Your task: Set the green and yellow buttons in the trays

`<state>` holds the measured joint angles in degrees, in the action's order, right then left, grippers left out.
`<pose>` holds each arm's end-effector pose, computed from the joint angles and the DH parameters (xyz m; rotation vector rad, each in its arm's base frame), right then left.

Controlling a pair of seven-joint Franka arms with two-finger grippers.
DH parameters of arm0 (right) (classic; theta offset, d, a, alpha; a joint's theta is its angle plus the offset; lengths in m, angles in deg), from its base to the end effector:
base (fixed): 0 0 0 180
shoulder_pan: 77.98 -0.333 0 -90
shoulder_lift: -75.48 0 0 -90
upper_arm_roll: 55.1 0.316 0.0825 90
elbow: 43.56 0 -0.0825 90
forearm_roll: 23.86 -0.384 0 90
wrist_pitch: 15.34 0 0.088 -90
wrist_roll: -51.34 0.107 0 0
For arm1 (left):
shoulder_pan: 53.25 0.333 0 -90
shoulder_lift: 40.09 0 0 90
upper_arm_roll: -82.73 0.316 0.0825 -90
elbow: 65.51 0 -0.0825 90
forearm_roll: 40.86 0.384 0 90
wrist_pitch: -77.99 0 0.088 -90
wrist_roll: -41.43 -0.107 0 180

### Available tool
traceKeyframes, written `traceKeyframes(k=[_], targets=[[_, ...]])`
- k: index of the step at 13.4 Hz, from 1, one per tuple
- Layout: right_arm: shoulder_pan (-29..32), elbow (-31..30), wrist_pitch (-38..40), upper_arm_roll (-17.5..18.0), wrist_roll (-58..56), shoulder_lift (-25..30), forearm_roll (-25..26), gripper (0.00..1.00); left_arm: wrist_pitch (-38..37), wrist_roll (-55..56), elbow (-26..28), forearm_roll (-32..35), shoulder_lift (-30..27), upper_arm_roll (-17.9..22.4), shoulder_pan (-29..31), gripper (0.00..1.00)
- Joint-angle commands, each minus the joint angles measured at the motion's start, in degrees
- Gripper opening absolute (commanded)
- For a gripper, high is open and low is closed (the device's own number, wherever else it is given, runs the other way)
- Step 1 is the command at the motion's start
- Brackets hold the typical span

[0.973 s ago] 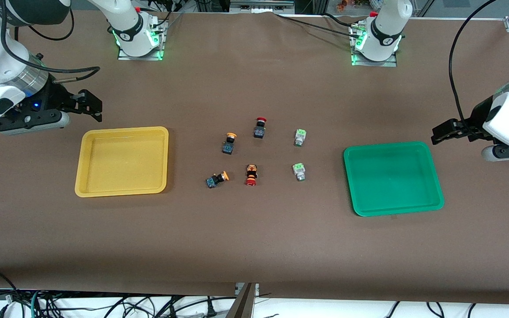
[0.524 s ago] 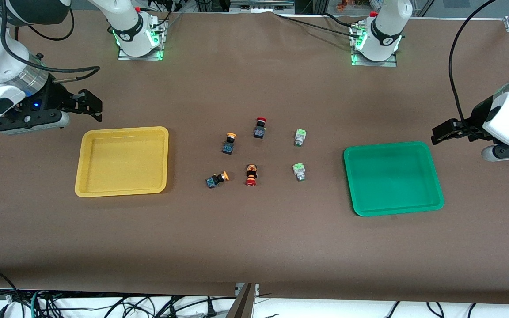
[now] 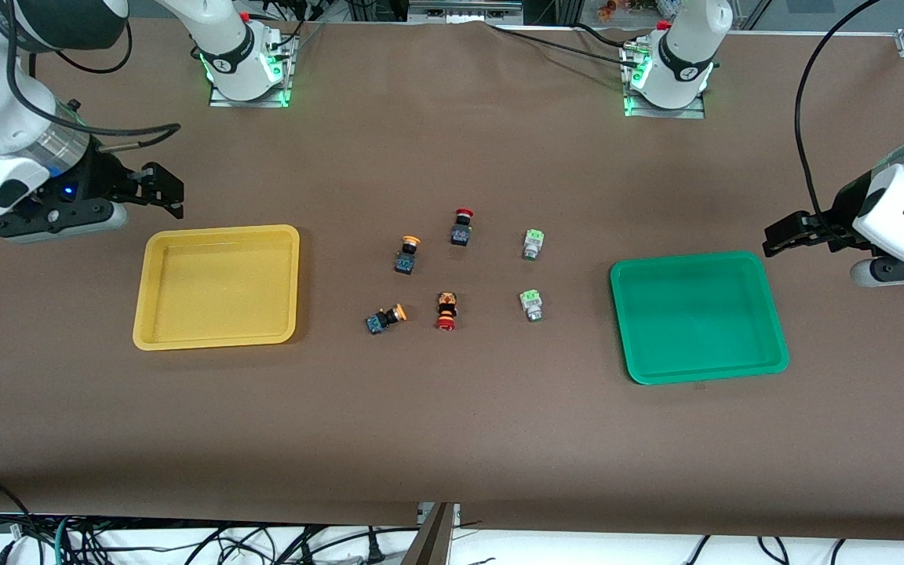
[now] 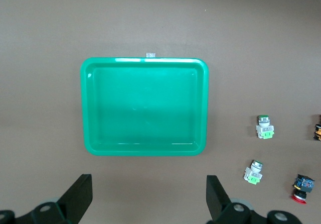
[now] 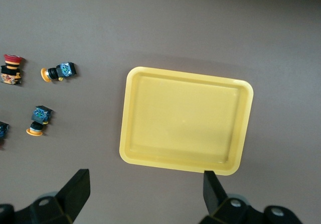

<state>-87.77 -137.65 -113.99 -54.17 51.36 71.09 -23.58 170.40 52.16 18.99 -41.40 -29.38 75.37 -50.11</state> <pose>0.5766 0.1084 0.5600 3.1245 0.2937 0.0052 0.6108 -0.0391 0.5652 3.1085 0.1803 -0.0798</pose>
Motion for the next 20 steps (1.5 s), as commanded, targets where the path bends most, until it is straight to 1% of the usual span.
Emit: traceKeyframes(k=[1,5,6,8,9,11,13,15,16,18,20], targets=[[0.5,1.4,0.0,0.6,0.9,-2.8,0.0,1.00,-0.8,-1.1,-2.1,-1.7,2.7,0.1,-0.6,1.00],[-0.7,1.0,0.3,0.8,0.1,-5.0,0.0,1.00,0.4,0.1,-2.0,-3.8,7.4,0.0,-3.9,1.00],[-1.9,1.1,-0.1,0.8,0.9,-5.4,-0.1,1.00,2.4,1.6,-2.0,-3.7,8.5,0.0,-5.2,1.00],[-4.3,1.3,-2.7,0.7,2.7,-7.8,-0.9,1.00,7.5,4.4,-0.7,-3.7,9.9,0.1,-7.8,1.00],[-5.1,1.3,-4.0,0.7,6.0,-8.9,-1.8,1.00,9.8,6.3,0.7,-3.4,10.6,0.1,-9.9,1.00],[-8.1,1.3,-8.4,0.7,13.6,-12.6,-3.0,1.00,17.4,12.0,6.1,-3.0,10.8,0.1,-13.3,1.00],[-10.8,1.4,-13.5,0.7,21.3,-16.6,-3.4,1.00,23.8,15.1,10.3,-2.9,11.7,-0.3,-15.3,1.00],[-13.6,1.7,-18.4,0.7,28.9,-20.5,-3.6,1.00,27.0,15.2,12.1,-2.7,14.0,-3.2,-15.5,1.00],[-15.0,2.2,-21.1,0.8,32.8,-22.7,-4.1,1.00,28.3,15.2,13.1,-2.7,14.8,-4.0,-15.6,1.00],[-17.4,4.3,-25.2,0.7,41.1,-27.7,-4.3,1.00,31.8,15.3,16.8,-2.6,15.1,-6.1,-15.7,1.00],[-17.9,6.2,-27.4,0.7,48.7,-31.5,-4.3,1.00,33.4,14.3,20.3,-2.5,15.4,-7.1,-15.8,1.00]])
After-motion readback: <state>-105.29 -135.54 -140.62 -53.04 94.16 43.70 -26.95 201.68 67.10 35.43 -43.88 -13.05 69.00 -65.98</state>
